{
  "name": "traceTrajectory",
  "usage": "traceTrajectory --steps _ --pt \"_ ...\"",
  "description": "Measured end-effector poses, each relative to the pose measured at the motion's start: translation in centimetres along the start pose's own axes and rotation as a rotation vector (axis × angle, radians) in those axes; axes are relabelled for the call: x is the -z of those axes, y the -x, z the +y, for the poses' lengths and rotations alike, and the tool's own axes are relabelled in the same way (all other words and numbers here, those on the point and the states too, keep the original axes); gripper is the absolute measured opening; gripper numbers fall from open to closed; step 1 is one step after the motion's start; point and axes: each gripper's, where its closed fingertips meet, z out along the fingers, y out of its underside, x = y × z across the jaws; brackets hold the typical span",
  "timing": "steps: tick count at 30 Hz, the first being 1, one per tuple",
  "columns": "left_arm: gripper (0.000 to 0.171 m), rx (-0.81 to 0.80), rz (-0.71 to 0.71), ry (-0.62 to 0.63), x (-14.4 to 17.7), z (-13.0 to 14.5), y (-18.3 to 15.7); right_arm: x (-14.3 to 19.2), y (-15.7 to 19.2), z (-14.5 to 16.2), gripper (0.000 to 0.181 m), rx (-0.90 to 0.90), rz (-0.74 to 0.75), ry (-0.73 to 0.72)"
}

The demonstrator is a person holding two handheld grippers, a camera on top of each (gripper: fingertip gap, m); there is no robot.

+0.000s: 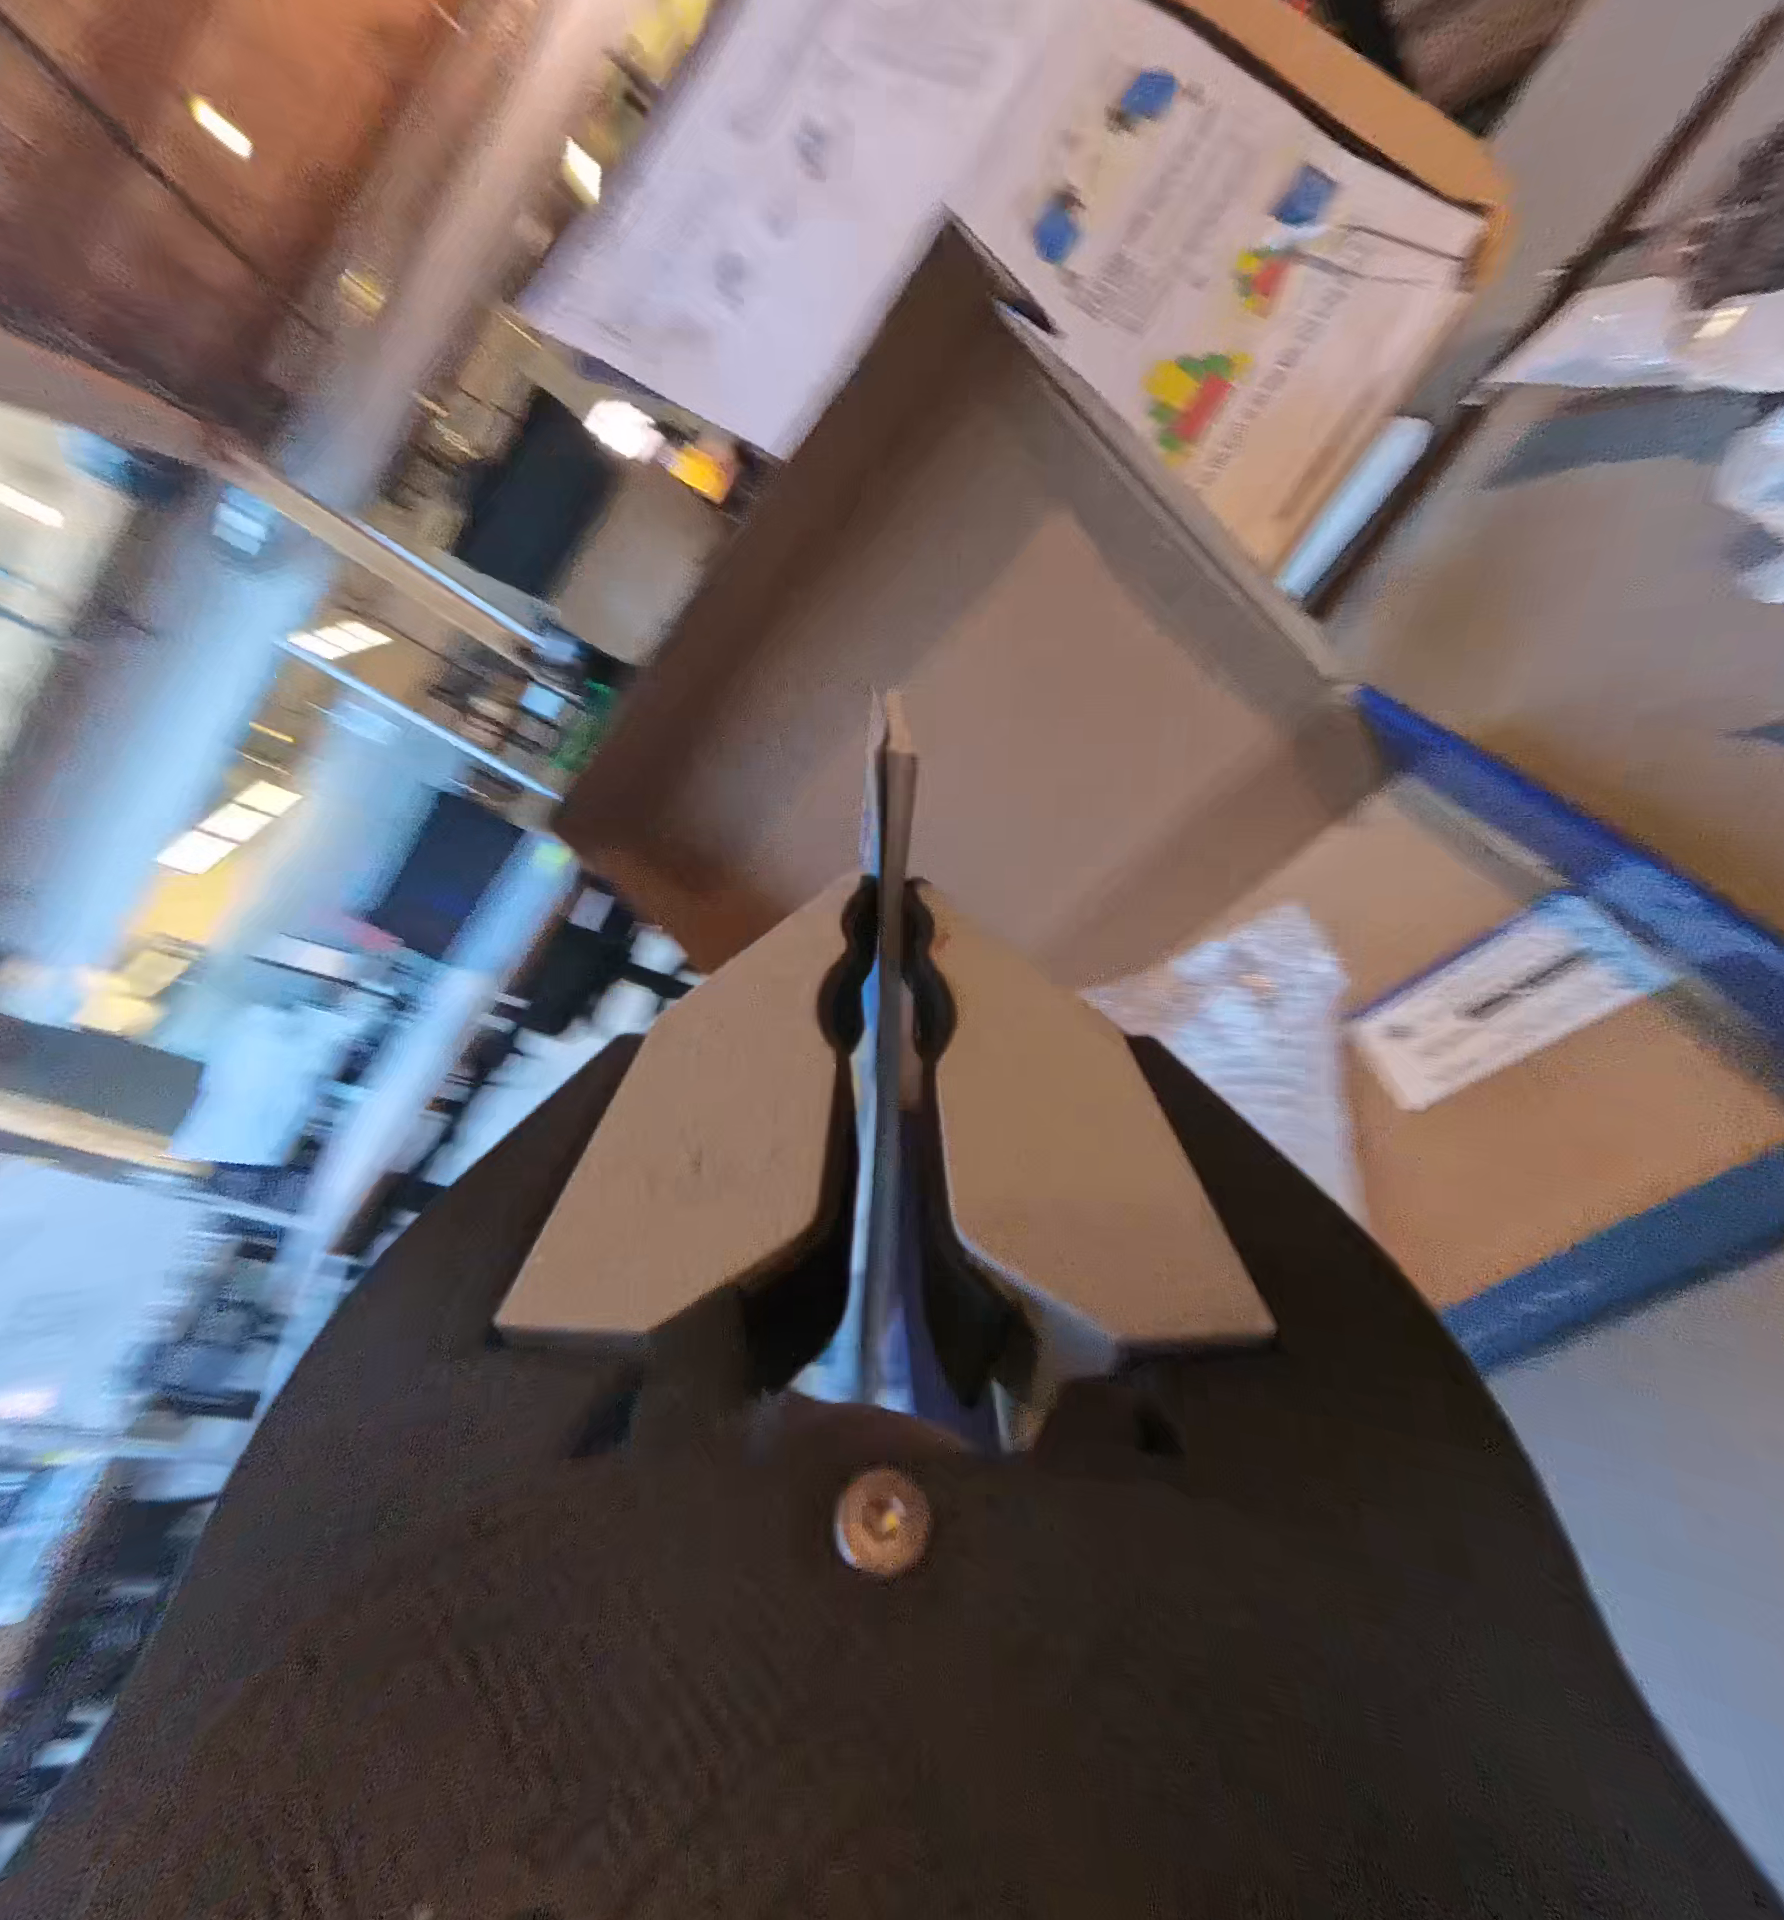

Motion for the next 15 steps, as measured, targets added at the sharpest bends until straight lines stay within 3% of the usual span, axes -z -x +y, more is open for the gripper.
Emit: traceTrajectory --steps 2,3,4,6,10,12,15 --pt "0.009 0.215 0.147 0.139 -2.9 2.4 -3.3 1.0 -1.0 0.2 0.088 -0.026 0.03 -0.024" --pt "0.028 0.352 0.209 0.181 -3.7 3.0 -4.7 1.6 -1.6 0.3 0.088 -0.05 0.045 -0.046" --pt "0.036 0.48 0.281 0.165 -4.0 2.8 -6.0 2.3 -2.2 0.3 0.087 -0.079 0.058 -0.069" --pt "0.035 0.62 0.335 0.093 -4.0 2.2 -6.9 3.5 -3.6 0.6 0.085 -0.144 0.101 -0.109" --pt "0.04 0.528 0.452 0.135 -2.6 4.2 -10.0 6.1 -6.8 0.4 0.077 -0.305 0.194 -0.227" --pt "0.041 0.389 0.607 0.177 -0.6 5.3 -13.3 7.5 -8.4 0.6 0.072 -0.407 0.241 -0.283" --pt "0.039 0.179 0.631 0.274 0.5 8.1 -16.0 9.9 -11.1 1.8 0.071 -0.61 0.364 -0.339"
